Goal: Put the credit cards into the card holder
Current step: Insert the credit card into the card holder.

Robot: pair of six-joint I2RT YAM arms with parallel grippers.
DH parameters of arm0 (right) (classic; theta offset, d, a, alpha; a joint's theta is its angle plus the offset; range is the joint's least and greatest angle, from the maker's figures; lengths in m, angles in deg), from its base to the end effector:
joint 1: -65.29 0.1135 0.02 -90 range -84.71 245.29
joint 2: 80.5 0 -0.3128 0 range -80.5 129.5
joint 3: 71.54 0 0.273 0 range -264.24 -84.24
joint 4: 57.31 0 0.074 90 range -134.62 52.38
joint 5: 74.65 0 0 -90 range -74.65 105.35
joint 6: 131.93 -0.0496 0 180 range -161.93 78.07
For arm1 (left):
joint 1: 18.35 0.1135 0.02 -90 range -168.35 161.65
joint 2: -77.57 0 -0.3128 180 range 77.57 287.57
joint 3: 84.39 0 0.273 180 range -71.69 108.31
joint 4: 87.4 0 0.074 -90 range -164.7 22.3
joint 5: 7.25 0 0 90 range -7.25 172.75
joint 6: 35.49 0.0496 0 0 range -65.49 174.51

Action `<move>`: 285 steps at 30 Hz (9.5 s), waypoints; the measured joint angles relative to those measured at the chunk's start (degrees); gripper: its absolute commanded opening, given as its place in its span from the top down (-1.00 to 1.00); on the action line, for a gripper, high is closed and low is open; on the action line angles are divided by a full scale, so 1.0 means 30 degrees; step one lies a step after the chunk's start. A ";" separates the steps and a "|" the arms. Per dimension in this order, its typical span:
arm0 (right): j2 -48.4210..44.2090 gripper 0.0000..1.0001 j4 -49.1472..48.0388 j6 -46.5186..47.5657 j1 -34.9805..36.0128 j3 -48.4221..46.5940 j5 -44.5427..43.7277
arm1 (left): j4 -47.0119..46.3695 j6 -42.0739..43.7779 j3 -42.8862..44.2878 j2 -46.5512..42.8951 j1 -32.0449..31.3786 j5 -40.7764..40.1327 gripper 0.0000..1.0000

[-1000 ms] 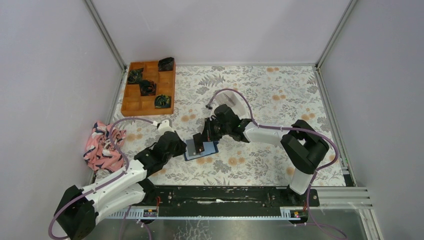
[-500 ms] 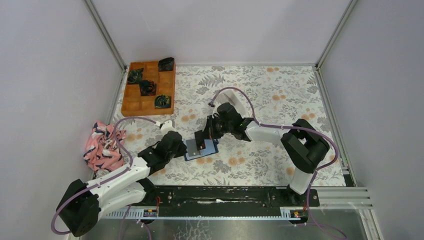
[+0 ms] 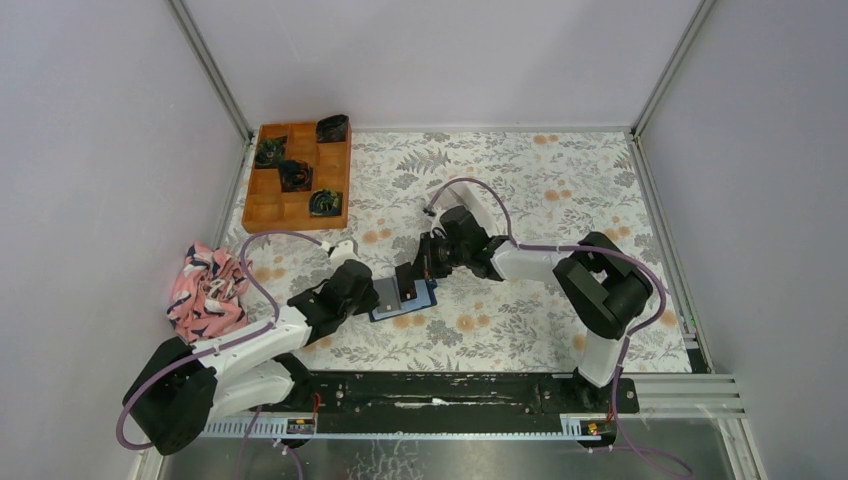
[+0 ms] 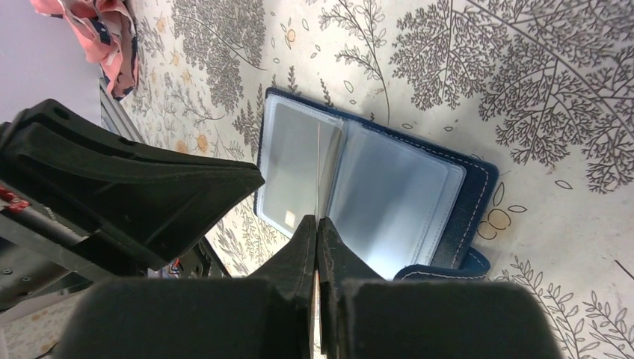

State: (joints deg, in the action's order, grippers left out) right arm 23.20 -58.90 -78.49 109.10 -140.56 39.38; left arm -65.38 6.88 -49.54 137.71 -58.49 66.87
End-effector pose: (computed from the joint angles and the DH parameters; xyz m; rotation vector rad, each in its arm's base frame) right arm 0.2880 0.3043 0.1969 -0.4202 2.3341 1.2070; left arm 0.1568 -0.1144 0.1787 -0.2862 2.3770 -0.4073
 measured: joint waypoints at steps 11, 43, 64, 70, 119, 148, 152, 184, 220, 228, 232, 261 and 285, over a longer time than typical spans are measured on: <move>0.0816 1.00 -0.0648 -0.0401 -0.0189 0.0233 0.0721 | -0.0095 0.0000 0.0000 0.0000 0.0000 -0.0007 0.84; 0.1435 1.00 -0.2047 -0.1013 -0.0379 0.0619 0.1479 | 0.0117 -0.0248 -0.0583 -0.0372 0.0000 -0.0568 0.86; 0.1413 1.00 -0.2055 -0.1086 -0.0415 0.0656 0.1443 | 0.0262 -0.0452 -0.0765 -0.0503 0.0000 -0.0794 0.88; 0.1297 1.00 -0.2047 -0.1093 -0.0415 0.0699 0.1362 | 0.0277 -0.0510 -0.0765 -0.0495 0.0000 -0.0794 0.88; 0.1814 1.00 -0.4299 -0.2397 -0.0474 0.1843 0.1858 | 0.0277 -0.0590 -0.0765 -0.0007 0.0000 -0.0816 0.91; 0.2441 1.00 -0.6113 -0.3147 0.0168 0.2368 0.1821 | 0.0277 -0.0597 -0.0765 -0.0007 0.0000 -0.0831 0.93; 0.2834 1.00 -0.6521 -0.3300 0.0182 0.2368 0.1872 | 0.0270 -0.0597 -0.0765 0.0022 0.0000 -0.0852 0.93; 0.2280 0.18 -0.1778 -0.1137 0.1239 0.0299 -0.0087 | 0.0291 -0.0597 -0.0765 -0.0124 -0.0124 -0.0860 0.94; 0.1231 0.02 0.5034 0.3177 0.1996 -0.2215 -0.5093 | -0.2113 -0.0590 -0.0750 0.2040 -0.0459 -0.0284 1.00; 0.1231 -0.03 0.6288 0.3861 0.2295 -0.2812 -0.6710 | -0.2375 -0.0590 -0.0714 0.2229 -0.0576 -0.0277 1.00; 0.1231 -0.15 0.6586 0.4065 0.2331 -0.2965 -0.7045 | -0.2448 -0.0590 -0.0670 0.2346 -0.0634 -0.0277 1.00; -0.0219 0.97 0.6441 0.4546 0.2601 -0.2244 -1.0040 | -0.2703 -0.0597 -0.0488 0.2725 -0.0750 -0.0270 1.00; 0.0342 1.00 0.5778 0.4277 0.2601 -0.1377 -1.0484 | -0.2856 -0.0590 -0.0328 0.3024 -0.0750 -0.0131 1.00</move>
State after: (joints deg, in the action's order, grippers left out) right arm 24.22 -41.57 -65.66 116.91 -144.69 7.93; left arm -73.95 5.11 -50.52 146.78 -60.75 66.47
